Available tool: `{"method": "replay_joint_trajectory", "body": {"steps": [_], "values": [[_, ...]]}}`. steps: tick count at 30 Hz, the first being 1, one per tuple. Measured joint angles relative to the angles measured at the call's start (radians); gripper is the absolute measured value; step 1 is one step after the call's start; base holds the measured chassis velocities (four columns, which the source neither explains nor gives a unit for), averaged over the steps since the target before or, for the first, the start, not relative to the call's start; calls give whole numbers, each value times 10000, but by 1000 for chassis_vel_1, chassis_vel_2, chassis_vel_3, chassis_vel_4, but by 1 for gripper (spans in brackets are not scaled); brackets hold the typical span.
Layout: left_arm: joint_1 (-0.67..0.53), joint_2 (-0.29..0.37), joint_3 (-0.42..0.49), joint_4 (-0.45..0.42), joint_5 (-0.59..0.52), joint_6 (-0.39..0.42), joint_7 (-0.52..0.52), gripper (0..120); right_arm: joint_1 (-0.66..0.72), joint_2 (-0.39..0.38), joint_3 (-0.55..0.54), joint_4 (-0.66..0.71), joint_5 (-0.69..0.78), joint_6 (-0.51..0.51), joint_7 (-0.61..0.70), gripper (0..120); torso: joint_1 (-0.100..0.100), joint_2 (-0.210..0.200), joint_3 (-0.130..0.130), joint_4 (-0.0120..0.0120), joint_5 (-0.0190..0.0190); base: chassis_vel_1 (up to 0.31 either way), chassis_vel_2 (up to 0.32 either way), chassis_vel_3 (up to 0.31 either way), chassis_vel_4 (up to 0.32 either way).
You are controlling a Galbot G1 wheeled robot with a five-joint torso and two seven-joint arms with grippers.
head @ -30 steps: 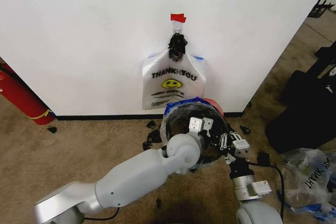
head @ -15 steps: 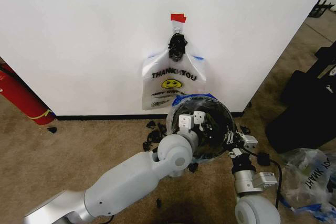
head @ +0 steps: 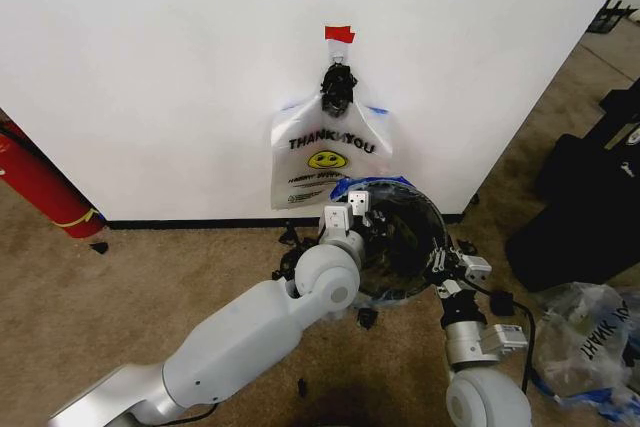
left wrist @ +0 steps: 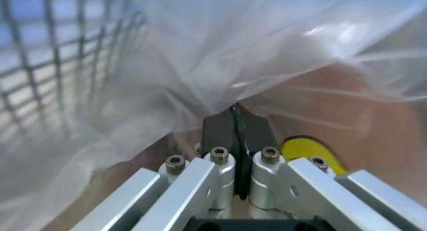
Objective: Pick up the garbage bag from the wall and place it over the trash bin.
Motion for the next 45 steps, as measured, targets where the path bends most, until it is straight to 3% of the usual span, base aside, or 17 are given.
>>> {"method": "replay_joint_trajectory", "body": {"steps": [12, 34, 39, 45], "values": [[-408, -791, 382, 1188, 16, -44, 105, 0, -171, -13, 15, 208, -6, -5, -69, 0, 0, 0, 0, -3, -1, 0, 0, 0, 0], [-516, -1567, 540, 2202, 58, -272, 345, 0, -309, -35, -111, 388, -35, 66, -233, 0, 0, 0, 0, -1, 0, 0, 0, 0, 0], [-534, -1580, 603, 2192, 45, -339, 416, 0, -332, -37, -105, 375, -56, 72, -244, 0, 0, 0, 0, -1, 0, 0, 0, 0, 0], [-392, -1169, 773, 1383, -523, -58, 452, 0, -225, -77, -15, 176, -11, 75, -155, 0, 0, 0, 0, 0, -2, 0, 0, 0, 0]]}}
